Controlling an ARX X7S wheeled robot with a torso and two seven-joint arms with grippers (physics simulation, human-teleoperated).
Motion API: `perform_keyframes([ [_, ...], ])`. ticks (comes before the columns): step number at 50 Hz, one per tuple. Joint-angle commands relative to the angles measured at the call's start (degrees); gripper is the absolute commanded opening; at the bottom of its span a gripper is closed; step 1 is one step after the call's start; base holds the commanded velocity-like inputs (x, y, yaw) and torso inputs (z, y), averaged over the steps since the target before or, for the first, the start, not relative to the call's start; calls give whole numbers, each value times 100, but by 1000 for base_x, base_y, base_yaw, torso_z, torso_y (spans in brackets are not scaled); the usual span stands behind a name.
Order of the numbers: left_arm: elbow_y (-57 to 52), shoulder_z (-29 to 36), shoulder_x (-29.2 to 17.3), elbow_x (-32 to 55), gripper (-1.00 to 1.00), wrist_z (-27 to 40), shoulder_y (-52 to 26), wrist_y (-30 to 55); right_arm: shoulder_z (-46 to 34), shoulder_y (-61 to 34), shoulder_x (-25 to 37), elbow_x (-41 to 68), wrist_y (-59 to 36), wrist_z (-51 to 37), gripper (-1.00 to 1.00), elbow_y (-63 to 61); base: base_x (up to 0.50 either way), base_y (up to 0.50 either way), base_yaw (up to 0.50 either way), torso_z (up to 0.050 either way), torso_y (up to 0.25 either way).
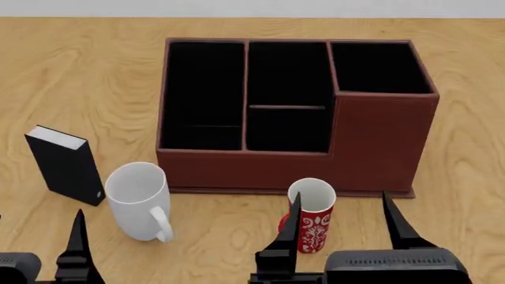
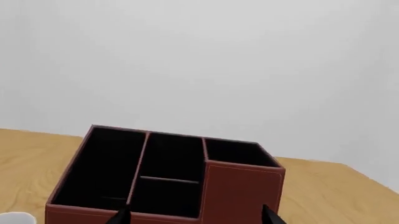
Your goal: Pick up the white mug and place it to the right of the caddy.
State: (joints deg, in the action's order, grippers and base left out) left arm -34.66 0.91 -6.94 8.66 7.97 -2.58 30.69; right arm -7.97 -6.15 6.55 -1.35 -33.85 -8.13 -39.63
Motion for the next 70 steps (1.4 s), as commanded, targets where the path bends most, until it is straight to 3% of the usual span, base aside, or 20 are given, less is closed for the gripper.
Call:
perform_keyframes([
  [1, -347, -29, -70, 153, 100, 98, -64, 249, -50, -159, 78, -65, -510, -121, 100, -522, -8, -500, 0, 0, 0],
  [11, -319, -13, -114, 205, 100, 144, -46, 175, -146, -199, 171, -110, -532, -183, 100, -559, -10, -475, 0, 0, 0],
  [30, -332, 72, -193, 343, 100, 166, -110, 105, -136, -363, 201, -239, -772, -452, 100, -626, 0, 1, 0, 0, 0],
  [45, -297, -1, -211, 480, 100, 254, -76, 43, -178, -276, 290, -232, -637, -545, 100, -526, 492, 0, 0, 0, 0],
  [54, -227, 38, -258, 448, 100, 283, -19, -118, -226, -252, 329, -224, -590, -585, 100, -531, -7, 0, 0, 0, 0],
  [70, -216, 54, -328, 495, 100, 345, -25, -186, -244, -305, 407, -224, -763, -651, 100, -662, 0, 0, 0, 0, -241],
])
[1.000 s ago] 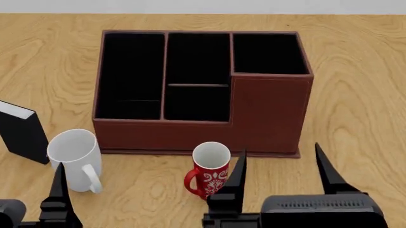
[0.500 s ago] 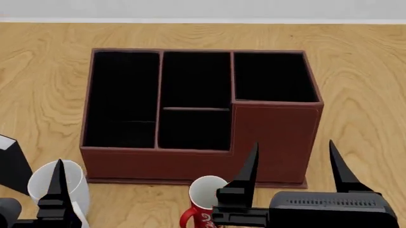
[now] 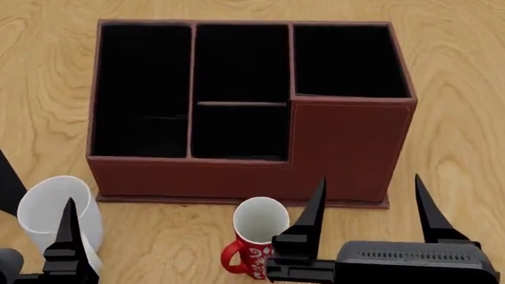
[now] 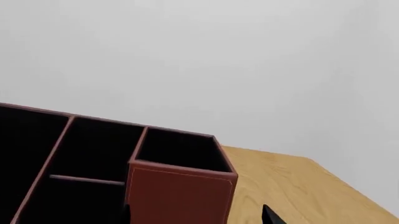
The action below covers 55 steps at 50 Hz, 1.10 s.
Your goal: Pick up the white mug and place it to the right of the caddy.
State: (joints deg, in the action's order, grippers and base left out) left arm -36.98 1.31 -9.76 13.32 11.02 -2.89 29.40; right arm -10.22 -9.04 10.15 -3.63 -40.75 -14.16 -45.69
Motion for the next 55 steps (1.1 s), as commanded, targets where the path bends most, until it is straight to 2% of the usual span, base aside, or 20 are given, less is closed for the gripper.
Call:
perform_keyframes([
  [1, 11, 11, -49, 38, 100, 44, 2, -49, -19, -23, 51, 5, -93, -51, 100, -74, 0, 0, 0, 0, -250],
  [18, 16, 23, -123, 84, 100, 111, 5, -85, -9, -157, 114, 44, -441, -67, 100, -373, -1, 0, 0, 0, -250],
  [28, -163, 108, -255, 171, 100, 71, -55, 122, -167, -574, 127, 132, -1338, 105, 100, -843, -1, 0, 0, 0, -135],
  [31, -233, 212, -413, -107, 100, 208, -168, 301, -173, -731, 124, 195, -1680, 190, 100, -1016, 0, 0, 0, 0, 0],
  [41, -618, -226, -617, 206, 100, 288, -438, 1026, -455, -1544, 46, 154, -3129, 478, 100, -1430, 0, 0, 0, 0, 0],
  [43, -714, -301, -662, 240, 100, 314, -406, 1142, -572, -1702, -120, -154, -3369, 820, 100, -1430, 0, 0, 0, 0, 0],
  [44, -762, -353, -680, 276, 100, 316, -393, 1195, -689, -1738, -305, -687, -3439, 1257, 100, -1430, 0, 0, 0, 0, 0],
  [46, -786, -389, -740, 226, 100, 355, -373, 1227, -1172, -1797, -931, -2406, -3598, 2864, 100, -1430, 0, 0, 0, 0, 0],
  [47, -822, -489, -760, 271, 100, 377, -383, 1326, -1344, -1913, -1012, -3227, -3743, 3218, 100, -1430, 0, 0, 0, 0, 0],
  [50, -788, -646, -819, 264, 100, 405, -329, 1329, -1561, -2230, -1014, -3303, -4076, 3393, 100, -1431, 0, 0, 0, 0, 0],
  [55, -747, -923, -863, 270, 100, 452, -129, 1280, -1754, -2672, -1014, -2936, -4539, 3185, 100, -1431, 0, 0, 0, 0, 0],
])
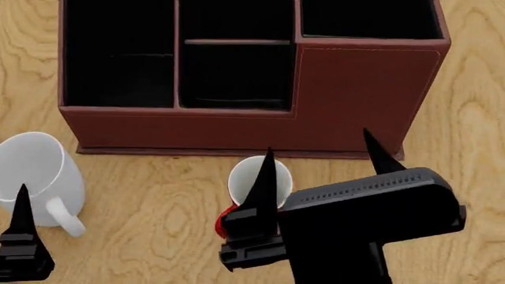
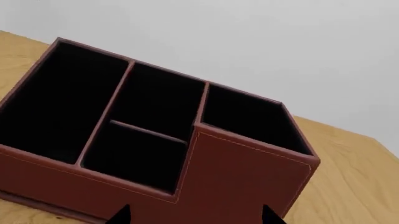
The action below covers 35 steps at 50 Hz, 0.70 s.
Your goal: Pick up the white mug and place it to the right of the caddy.
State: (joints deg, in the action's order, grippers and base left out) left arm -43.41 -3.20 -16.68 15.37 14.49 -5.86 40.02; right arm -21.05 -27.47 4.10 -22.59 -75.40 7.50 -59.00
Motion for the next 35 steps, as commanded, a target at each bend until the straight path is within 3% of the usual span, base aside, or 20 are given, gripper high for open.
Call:
perform_keyframes([
  [1, -85, -499, -201, 10, 100, 125, 221, 169, -804, -926, -409, -1059, -1207, 1069, 100, -100, 0, 0, 0, 0, 0],
  [13, 76, -968, -289, 18, 100, 178, 381, 8, -1087, -1460, -409, 174, -1459, 737, 100, 274, 0, 0, 0, 0, 0],
  [22, 94, -1243, -363, 40, 100, 241, 338, 16, -733, -1927, -394, 2531, -1459, -519, 100, 698, 0, 0, 0, 0, 0],
  [24, 110, -1312, -385, 40, 100, 247, 350, 3, -499, -2142, -222, 3899, -1459, -1381, 100, 836, 0, 0, 0, 0, 0],
  [26, 127, -1401, -399, 63, 100, 258, 342, 20, -109, -2478, -18, 5618, -1458, -2779, 100, 1097, 0, 0, 0, 0, 0],
  [28, 126, -1467, -416, 84, 100, 257, 351, 29, -34, -2663, 27, 6802, -1447, -3362, 100, 1281, 0, 0, 0, 0, 0],
  [35, 198, -1570, -463, 56, 100, 277, 367, -25, -540, -2715, 45, 6871, -904, -3268, 100, 1754, 0, 0, 0, 0, 0],
])
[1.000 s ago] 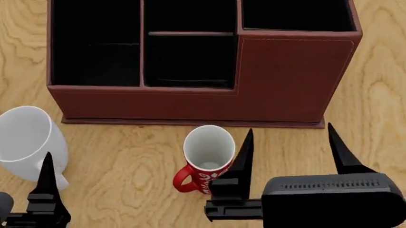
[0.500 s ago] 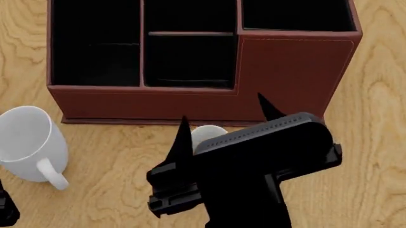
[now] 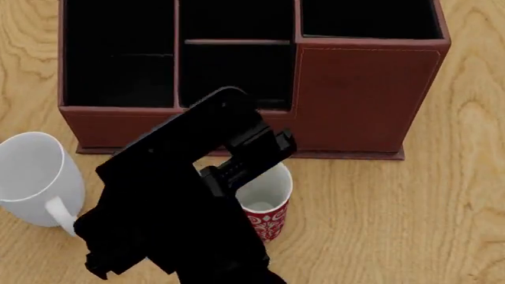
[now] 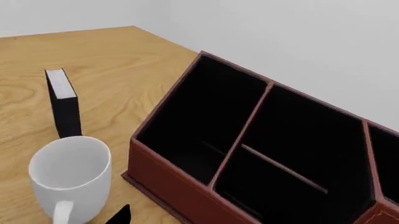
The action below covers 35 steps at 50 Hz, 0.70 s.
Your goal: Pick up the white mug and place it to the right of the caddy.
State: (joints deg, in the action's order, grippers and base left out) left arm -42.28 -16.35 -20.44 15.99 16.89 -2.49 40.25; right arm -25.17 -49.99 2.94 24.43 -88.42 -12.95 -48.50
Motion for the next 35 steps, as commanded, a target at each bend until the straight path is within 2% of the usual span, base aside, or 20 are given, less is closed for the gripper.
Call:
perform_keyframes([
  [1, 103, -281, -81, 9, 100, 38, 26, -48, -195, -456, 180, 2154, 460, -1210, 100, 735, 0, 0, 0, 0, 0],
  [18, 252, -257, -156, -67, 100, 90, -42, -100, -799, -464, 69, 2190, 1098, -1000, 100, 1412, 0, 0, 0, 0, 0],
  [35, 410, -283, -188, -124, 100, 113, -23, -245, -1580, -436, 155, 1814, 2152, -406, 100, 2425, 0, 0, 0, 0, 0],
])
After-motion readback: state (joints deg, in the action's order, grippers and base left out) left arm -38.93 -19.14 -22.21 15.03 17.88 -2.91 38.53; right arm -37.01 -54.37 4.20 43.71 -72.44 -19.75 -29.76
